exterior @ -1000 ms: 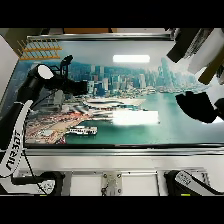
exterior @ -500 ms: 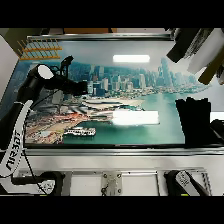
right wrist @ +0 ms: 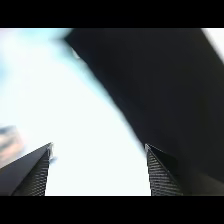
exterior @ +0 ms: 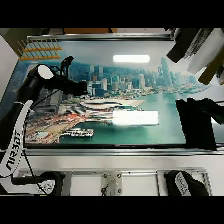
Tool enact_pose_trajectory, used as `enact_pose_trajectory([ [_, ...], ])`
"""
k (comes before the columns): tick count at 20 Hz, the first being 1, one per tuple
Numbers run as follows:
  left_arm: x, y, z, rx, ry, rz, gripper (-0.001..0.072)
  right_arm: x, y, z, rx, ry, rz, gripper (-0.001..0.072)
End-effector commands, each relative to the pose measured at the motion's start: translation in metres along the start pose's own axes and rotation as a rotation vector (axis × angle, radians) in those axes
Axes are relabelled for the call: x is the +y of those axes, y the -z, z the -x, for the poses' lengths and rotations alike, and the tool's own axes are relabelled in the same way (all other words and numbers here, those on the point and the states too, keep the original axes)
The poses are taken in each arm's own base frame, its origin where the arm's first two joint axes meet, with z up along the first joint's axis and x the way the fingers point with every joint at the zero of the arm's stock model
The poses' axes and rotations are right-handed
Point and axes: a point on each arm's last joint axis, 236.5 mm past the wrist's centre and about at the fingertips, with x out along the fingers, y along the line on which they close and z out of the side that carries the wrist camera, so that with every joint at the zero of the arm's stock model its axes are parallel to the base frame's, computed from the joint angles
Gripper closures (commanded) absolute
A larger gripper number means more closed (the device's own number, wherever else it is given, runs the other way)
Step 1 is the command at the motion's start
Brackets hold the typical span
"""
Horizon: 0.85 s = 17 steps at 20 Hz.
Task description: Fold the clothes and pants, and hang the long-sleeved shirts on hangers.
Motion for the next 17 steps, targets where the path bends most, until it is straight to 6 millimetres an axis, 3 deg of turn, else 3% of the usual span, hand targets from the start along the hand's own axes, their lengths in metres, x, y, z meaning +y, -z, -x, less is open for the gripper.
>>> enact_pose_trajectory([
  [1, 0.0, 0.0, 0.0, 0.0, 0.0, 0.001, 0.0697, 0.111, 0.029, 0.003, 0.049, -0.269, 0.215, 0.0079],
  [4, 0.0, 0.0, 0.0, 0.0, 0.0, 0.001, 0.0697, 0.153, 0.059, 0.004, 0.111, -0.354, 0.328, 0.0092],
  [5, 0.0, 0.0, 0.0, 0.0, 0.0, 0.001, 0.0697, 0.161, 0.066, 0.005, 0.123, -0.372, 0.352, 0.0212],
  [7, 0.0, 0.0, 0.0, 0.0, 0.0, 0.001, 0.0697, 0.169, 0.072, 0.007, 0.135, -0.389, 0.374, 0.0606],
  [8, 0.0, 0.0, 0.0, 0.0, 0.0, 0.001, 0.0697, 0.17, 0.076, 0.007, 0.147, -0.392, 0.378, 0.0702],
  [17, 0.0, 0.0, 0.0, 0.0, 0.0, 0.001, 0.0698, 0.169, 0.078, 0.008, 0.157, -0.391, 0.38, 0.0703],
])
